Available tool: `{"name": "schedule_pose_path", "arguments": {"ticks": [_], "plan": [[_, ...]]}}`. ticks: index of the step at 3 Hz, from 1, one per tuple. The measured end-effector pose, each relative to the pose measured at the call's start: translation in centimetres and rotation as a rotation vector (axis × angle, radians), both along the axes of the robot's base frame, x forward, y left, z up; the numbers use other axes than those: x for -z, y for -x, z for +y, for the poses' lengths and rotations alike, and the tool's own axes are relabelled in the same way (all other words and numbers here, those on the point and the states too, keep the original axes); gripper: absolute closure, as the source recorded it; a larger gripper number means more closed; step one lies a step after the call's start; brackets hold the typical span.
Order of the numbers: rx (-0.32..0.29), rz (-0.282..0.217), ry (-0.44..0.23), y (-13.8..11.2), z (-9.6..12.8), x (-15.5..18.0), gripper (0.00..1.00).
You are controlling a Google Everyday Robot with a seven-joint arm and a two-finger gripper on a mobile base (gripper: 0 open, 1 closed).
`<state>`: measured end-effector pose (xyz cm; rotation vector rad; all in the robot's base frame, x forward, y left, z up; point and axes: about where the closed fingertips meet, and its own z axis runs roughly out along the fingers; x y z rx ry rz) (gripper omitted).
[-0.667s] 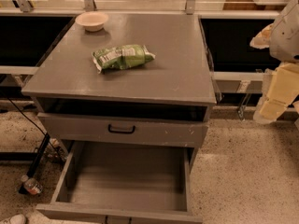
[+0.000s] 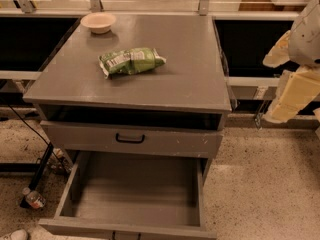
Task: Close middle drawer
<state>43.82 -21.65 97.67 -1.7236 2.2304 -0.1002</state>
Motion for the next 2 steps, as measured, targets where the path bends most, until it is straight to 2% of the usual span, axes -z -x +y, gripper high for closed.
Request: {"name": "schedule_pose_path", "arguments": {"ticks": [1, 2], "plan": [[0.0, 0.0, 0.0, 0.0, 0.0, 0.0, 0.5], [0.005, -0.01, 0.002, 0.01, -0.05, -0.23, 0.79]]}}
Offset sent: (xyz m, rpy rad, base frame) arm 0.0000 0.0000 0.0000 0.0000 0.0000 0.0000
